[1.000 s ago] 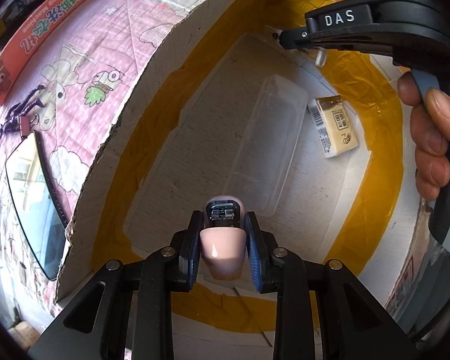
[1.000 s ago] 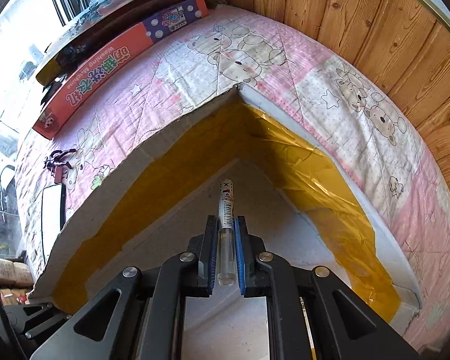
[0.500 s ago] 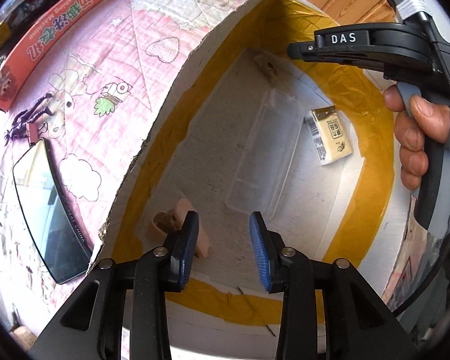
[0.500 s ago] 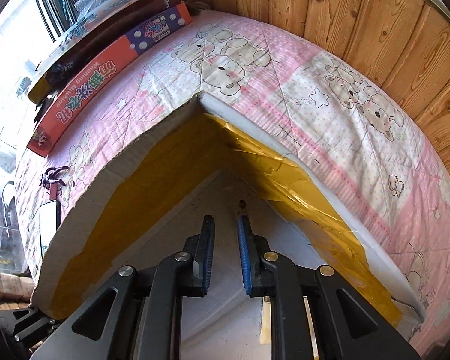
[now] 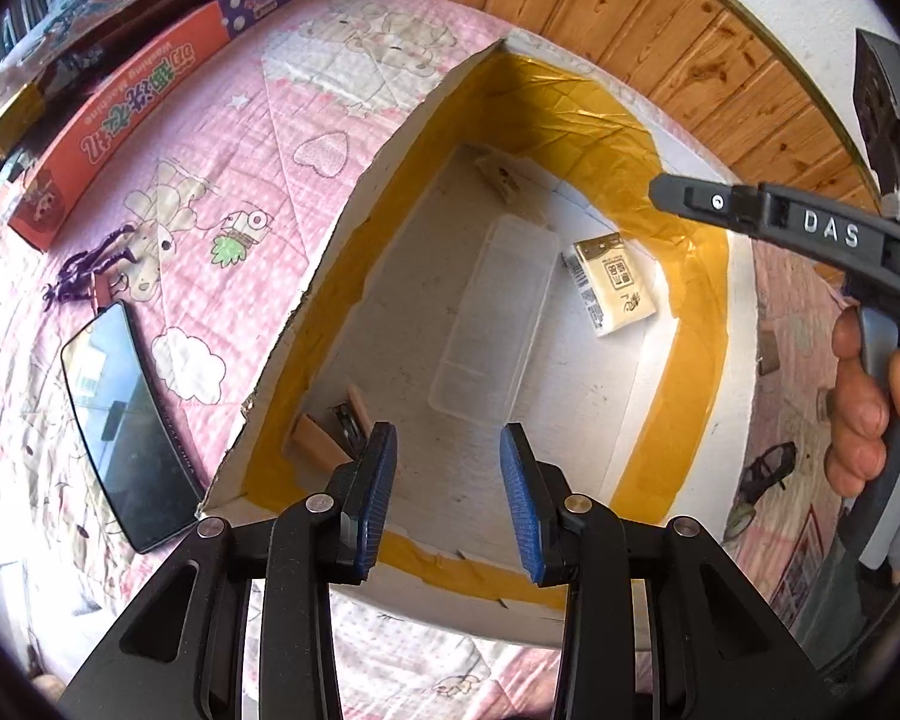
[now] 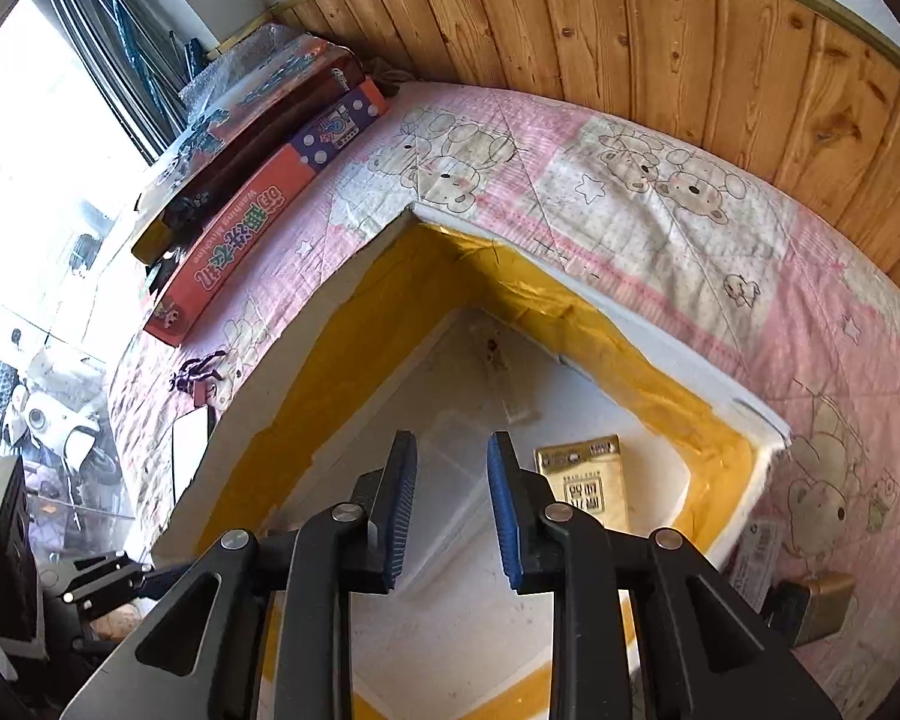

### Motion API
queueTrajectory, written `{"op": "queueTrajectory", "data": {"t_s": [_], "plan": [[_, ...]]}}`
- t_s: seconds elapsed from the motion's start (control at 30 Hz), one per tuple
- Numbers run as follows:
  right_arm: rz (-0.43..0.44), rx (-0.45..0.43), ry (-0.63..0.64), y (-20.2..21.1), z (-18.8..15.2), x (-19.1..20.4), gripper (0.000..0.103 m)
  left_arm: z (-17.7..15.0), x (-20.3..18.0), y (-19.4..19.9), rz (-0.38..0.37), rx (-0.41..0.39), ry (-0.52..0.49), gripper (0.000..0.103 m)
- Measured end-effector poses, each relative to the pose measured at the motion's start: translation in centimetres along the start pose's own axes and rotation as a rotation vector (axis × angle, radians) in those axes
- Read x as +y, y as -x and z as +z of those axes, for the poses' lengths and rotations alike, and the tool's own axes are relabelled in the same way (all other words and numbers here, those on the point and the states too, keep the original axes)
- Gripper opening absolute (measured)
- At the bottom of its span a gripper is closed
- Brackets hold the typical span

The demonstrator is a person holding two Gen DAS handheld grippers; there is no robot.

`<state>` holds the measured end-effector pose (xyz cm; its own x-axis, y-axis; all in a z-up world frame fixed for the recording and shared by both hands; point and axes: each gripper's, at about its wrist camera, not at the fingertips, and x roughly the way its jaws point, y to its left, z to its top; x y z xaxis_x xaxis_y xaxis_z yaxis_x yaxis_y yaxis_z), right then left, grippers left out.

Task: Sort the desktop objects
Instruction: 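Open the right tool to drop the white pen while the left tool releases the stapler, then move both open tools back over the items on the bedspread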

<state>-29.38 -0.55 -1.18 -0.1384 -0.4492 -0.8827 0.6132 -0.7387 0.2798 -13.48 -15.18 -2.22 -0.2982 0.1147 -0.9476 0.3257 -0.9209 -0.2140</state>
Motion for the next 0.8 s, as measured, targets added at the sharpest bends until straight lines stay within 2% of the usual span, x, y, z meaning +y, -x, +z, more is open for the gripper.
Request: {"op": "queueTrajectory", "data": {"t_s": [0.27, 0.37, 0.63, 0.8], "plan": [[-0.022, -0.047, 0.030, 4.4, -5.7, 0.1, 0.031, -0.7, -4.2, 1.3, -0.010, -0.053, -0.095, 0.039], [-0.006, -0.069, 0.016, 5.9, -7.8, -0.4, 0.032, -0.9, -5.6, 1.8, -0.008, -0.072, -0.134, 0.039], [0.022, -0.110, -0.088, 8.8, -13.9, -2.7, 0.032, -1.6, -9.0, 1.7, -0.021, -0.070, -0.214, 0.040], [0.026, -0.117, -0.190, 9.9, -18.2, -5.2, 0.032, -2.4, -11.7, 0.9, -0.056, -0.046, -0.277, 0.040]]}}
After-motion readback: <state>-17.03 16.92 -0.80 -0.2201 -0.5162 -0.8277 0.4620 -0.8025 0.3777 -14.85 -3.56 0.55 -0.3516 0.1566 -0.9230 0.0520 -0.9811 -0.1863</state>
